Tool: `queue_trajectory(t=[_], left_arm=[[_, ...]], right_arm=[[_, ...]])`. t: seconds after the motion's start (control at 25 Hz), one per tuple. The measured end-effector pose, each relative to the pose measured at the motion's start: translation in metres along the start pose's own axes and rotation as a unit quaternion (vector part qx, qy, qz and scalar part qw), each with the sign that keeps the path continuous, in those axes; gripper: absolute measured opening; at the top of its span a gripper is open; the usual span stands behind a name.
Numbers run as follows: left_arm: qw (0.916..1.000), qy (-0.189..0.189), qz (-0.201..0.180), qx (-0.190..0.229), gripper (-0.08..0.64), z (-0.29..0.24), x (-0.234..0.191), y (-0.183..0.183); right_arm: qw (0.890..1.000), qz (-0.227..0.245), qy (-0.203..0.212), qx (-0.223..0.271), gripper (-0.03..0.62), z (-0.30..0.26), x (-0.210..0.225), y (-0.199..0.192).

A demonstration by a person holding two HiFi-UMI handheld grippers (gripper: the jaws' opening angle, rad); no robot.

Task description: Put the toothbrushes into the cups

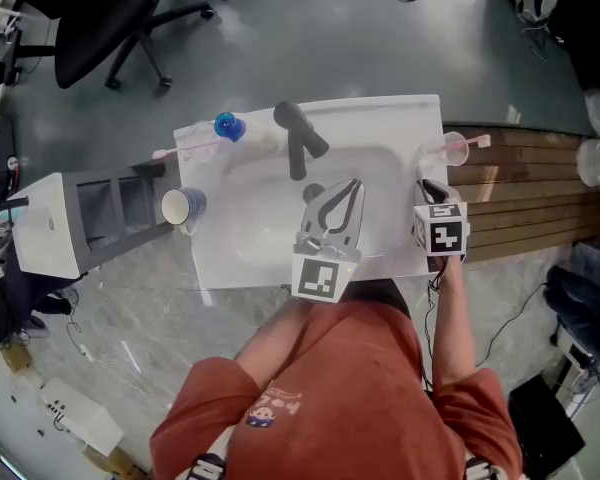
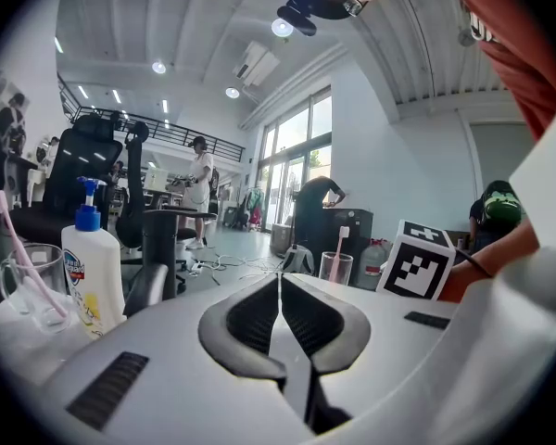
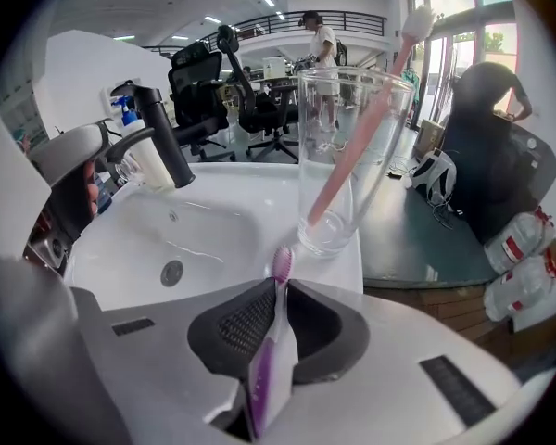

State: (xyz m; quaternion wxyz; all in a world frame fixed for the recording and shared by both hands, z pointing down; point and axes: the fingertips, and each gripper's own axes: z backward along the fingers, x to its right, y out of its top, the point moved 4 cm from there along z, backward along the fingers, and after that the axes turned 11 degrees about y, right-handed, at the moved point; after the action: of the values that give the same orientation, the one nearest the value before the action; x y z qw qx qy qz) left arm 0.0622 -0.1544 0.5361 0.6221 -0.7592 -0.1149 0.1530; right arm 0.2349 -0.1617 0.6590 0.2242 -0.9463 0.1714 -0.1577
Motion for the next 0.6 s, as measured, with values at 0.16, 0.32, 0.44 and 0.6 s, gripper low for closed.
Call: queue_trajectory(t=[0.16, 0.32, 0.44, 0.6], left_arm=[[1.0000, -0.001, -0.007, 0.005, 0.026, 0.006, 0.001, 0.003], [0.9999, -0.001, -0.011, 0.009, 0.026, 0.011, 0.003, 0.008], [0.9999, 0.002, -0.006, 0.014, 0.026, 0.016, 0.003, 0.011], [0.9997, 0.010, 0.002, 0.021, 0.026, 0.026, 0.001, 0.017]], right_arm=[[0.999, 0.009, 0.000, -0.031, 0.041, -0.002, -0.004, 0.002], [0.999, -0.001, 0.009, -0.033, 0.038, 0.001, -0.004, 0.003], [1.000, -0.005, 0.006, -0.029, 0.035, 0.004, -0.005, 0.001], [1.000, -0.007, 0.005, -0.011, 0.035, 0.011, -0.012, 0.002]])
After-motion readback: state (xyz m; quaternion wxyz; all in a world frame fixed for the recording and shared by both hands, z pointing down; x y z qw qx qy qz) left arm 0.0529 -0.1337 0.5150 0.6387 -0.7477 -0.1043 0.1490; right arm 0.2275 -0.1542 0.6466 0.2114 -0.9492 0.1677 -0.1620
